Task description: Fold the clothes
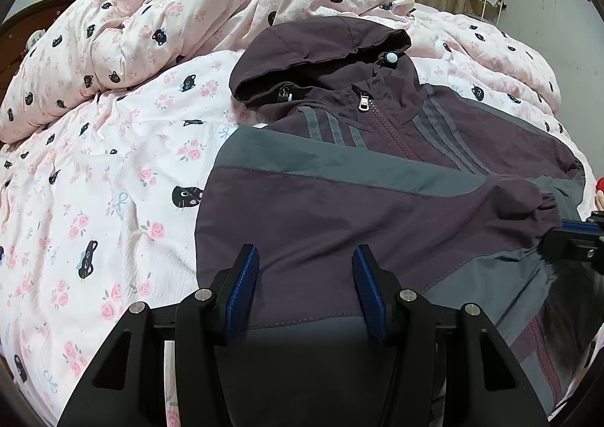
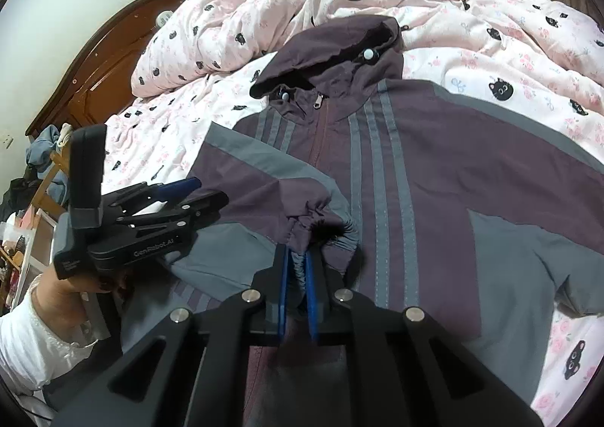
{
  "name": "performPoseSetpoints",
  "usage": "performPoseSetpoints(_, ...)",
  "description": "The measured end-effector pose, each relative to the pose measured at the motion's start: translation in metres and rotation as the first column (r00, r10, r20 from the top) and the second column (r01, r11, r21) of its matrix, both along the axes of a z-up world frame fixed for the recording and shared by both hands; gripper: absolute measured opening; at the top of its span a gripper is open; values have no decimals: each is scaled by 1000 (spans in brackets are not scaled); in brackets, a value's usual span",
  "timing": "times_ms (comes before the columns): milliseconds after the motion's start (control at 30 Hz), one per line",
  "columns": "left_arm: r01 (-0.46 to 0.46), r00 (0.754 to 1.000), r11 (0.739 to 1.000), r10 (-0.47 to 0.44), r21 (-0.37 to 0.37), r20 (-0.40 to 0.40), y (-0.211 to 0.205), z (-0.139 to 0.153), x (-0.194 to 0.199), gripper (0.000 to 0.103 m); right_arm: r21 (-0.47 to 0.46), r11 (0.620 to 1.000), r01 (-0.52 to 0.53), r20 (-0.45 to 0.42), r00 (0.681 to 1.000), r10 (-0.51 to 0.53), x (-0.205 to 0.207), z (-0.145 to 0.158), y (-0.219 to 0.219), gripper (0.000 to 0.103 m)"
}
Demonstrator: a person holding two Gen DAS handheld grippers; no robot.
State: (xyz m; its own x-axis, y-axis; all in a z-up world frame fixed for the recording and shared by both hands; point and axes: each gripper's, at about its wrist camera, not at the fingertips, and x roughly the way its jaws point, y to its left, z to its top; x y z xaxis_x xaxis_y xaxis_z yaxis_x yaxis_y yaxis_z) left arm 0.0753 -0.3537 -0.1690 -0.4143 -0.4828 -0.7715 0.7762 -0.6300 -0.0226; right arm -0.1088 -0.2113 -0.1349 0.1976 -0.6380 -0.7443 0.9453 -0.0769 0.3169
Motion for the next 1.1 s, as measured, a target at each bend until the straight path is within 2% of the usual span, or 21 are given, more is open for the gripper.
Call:
performPoseSetpoints(200,-1,1000,1000,1,-2,-1,0,0,1,47,-6,1000,-26,36,999,26,-4,10,10,7)
performPoseSetpoints(533,-31,998,999,30,-10,-63,-2,12,13,47,119,993,-8,15,1000,6,-6,-14,6,7)
performPoseSetpoints(667,-40,998,999,39,-8,-38,-5,7,12,47,135,991,-6,-9,1000,7,-4,-18,5,7)
performPoseSetpoints(767,-32,999,999,32,0,32,-6,-5,4,47,147,989,-3,-22,1000,7,-3,-21,3,7)
performPoseSetpoints(867,-29,998,999,30,-13,58,-4,-8,0,48,156,988,-3,-27,1000,7,-4,-21,1,7)
performPoseSetpoints(1000,-36,998,999,39,-39,57,1,-4,1,48,172,985,-3,-46,999,12,-3,-25,0,7)
performPoseSetpoints(1100,-15,999,996,17,-83,27,12,7,2,48,175,985,-4,-57,998,14,-2,-26,0,8)
